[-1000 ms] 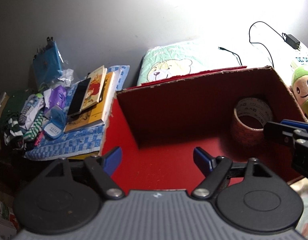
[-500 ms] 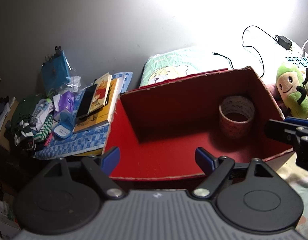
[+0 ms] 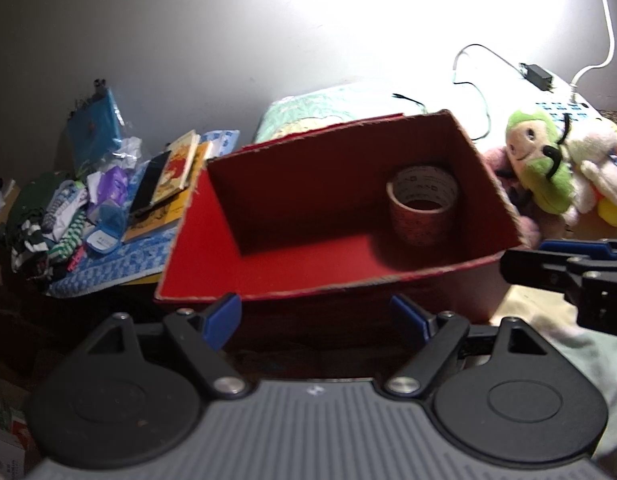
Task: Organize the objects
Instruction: 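Withdraw the open right tool up out of the red box, then grasp the brown pinecone beside the gourd with the right tool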
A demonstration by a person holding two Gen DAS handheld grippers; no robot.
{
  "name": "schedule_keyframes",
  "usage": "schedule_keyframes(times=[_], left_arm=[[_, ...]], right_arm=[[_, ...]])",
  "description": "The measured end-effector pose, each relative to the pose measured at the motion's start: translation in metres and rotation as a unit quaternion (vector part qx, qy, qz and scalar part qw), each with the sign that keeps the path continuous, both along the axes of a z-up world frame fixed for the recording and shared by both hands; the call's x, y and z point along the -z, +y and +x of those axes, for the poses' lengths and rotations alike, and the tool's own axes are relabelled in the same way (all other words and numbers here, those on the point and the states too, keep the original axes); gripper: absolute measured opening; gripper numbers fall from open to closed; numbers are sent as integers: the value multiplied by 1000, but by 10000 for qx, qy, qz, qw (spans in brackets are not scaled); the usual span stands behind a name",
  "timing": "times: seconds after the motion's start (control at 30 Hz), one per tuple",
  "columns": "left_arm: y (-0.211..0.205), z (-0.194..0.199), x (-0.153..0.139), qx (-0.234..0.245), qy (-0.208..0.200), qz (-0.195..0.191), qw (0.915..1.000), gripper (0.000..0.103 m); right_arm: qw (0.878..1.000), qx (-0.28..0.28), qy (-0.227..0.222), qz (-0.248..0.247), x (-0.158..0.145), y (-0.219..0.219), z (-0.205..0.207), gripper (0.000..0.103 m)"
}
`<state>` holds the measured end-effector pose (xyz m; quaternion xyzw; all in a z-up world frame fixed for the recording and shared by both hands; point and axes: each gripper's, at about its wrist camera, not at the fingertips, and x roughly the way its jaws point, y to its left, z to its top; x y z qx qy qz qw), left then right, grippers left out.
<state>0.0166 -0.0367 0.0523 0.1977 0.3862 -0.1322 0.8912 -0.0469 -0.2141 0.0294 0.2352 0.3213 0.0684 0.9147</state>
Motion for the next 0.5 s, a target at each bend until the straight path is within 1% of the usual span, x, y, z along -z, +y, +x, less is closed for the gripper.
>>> schedule_keyframes(times=[0.07,0.13,0.23,0.27,0.33,0.4,0.5], left_arm=[[-2,-10,4,185,120,-143,9997,83],[-4,-18,10,383,335,-315,9982,82],[-7,-34,20,678,652,-547,9941,80],[-8,-40,24,771,748,-606,9924,78],[-9,-50,30,969,995,-759,9874,77],[-10,-60,37,1179,1300,-919,9802,77],[-16,-73,50,1416,1714,-1046,9693,76]], right_arm=[[9997,-146,138,104,7,-7,-6,45],[9989,-288,307,199,16,-13,-11,45],[9962,-434,634,415,30,-24,-17,46],[9941,-493,786,556,36,-29,-19,47],[9887,-625,1037,886,47,-36,-21,47],[9825,-825,1208,1156,56,-41,-25,46],[9727,-1255,1434,1327,66,-41,-27,46]])
